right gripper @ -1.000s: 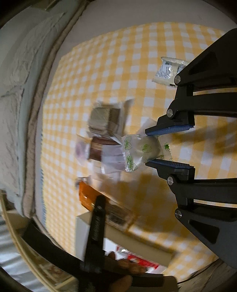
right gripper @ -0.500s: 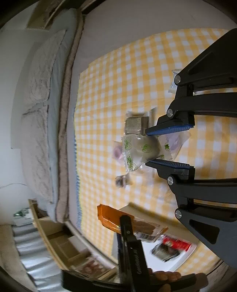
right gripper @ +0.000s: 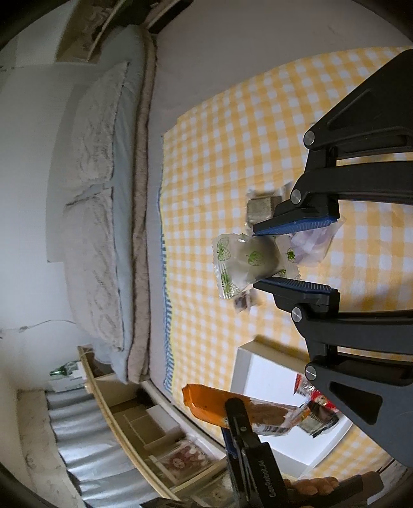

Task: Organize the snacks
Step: 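Carry the orange bar and green candy over the white tray with both tools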

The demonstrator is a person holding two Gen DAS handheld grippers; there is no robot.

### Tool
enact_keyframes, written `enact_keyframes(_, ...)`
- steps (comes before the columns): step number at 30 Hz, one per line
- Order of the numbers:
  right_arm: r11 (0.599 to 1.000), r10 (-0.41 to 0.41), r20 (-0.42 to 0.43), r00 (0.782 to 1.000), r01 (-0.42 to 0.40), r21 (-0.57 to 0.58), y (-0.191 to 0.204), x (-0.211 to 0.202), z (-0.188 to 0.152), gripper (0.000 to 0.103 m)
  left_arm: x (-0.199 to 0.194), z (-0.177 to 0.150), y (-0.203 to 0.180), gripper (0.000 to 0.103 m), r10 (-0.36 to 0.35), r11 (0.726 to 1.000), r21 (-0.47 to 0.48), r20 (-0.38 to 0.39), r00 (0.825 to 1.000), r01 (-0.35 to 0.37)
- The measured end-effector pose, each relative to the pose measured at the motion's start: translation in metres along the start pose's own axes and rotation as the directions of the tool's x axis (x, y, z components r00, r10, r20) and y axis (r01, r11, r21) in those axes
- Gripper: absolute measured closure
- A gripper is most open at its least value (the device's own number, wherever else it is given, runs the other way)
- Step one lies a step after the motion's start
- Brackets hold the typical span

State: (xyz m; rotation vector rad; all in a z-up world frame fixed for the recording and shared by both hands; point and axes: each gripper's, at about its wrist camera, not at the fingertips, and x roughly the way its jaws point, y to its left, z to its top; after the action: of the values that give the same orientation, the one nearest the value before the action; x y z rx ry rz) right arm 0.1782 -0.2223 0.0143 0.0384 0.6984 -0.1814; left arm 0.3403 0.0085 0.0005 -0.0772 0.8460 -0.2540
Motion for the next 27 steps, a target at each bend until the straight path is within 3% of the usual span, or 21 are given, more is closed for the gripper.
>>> enact_keyframes(10,0.999,0.031,0.014,0.999,-0.031,-0.044,0.043,-0.003,0.005,0.076,-0.056,-0.016,0.036,0.071,0.026,1.0,-0.017,0.034,0.999,-0.025)
enact_keyframes(27,0.974,0.185,-0.082,0.979,-0.194,-0.113,0.146,0.021,-0.005,0.076,-0.124,-0.043,0.11,0.07,0.122,0.991,-0.053,0.026,0.992,-0.121)
